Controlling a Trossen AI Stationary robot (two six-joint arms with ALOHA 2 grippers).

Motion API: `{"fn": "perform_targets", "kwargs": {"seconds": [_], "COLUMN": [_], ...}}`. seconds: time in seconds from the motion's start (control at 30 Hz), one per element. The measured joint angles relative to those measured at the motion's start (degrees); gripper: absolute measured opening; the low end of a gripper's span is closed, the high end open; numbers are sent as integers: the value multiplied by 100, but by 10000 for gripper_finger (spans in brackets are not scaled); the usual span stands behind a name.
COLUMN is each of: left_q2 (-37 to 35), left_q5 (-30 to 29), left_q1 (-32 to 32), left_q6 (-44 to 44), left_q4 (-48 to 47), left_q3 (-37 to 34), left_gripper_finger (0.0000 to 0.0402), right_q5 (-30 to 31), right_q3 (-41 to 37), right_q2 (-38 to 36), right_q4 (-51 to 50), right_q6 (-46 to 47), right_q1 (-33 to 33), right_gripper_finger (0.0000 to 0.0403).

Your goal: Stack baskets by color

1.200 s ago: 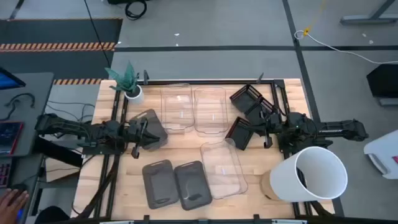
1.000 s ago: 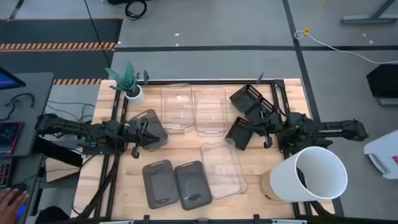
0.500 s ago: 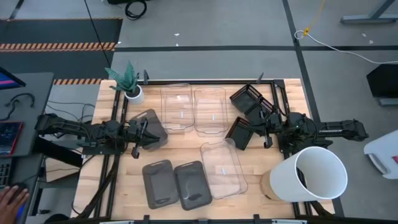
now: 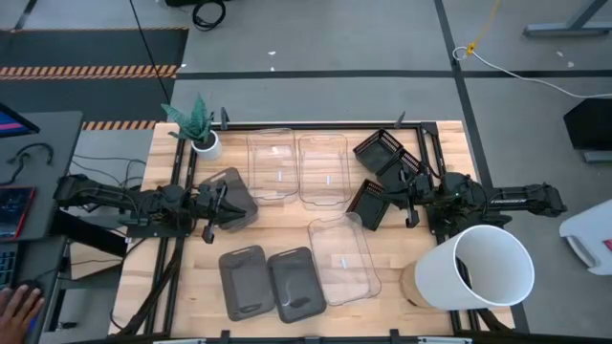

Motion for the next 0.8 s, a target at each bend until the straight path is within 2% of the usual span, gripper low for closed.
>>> {"fn": "perform_targets", "kwargs": {"seconds": [0.8], "left_q2": [0], "left_q5": [1], "left_q1": [1], "left_q6": [-1], "left_q4": [-1], "left_q3": [2], "left_gripper_finger": [25], "right_q5": [0], "right_q3": [0], "right_q2": [0], "right_q4": [0], "right_q6": [0], "right_q1": [-1], "right_gripper_finger": [12]}}
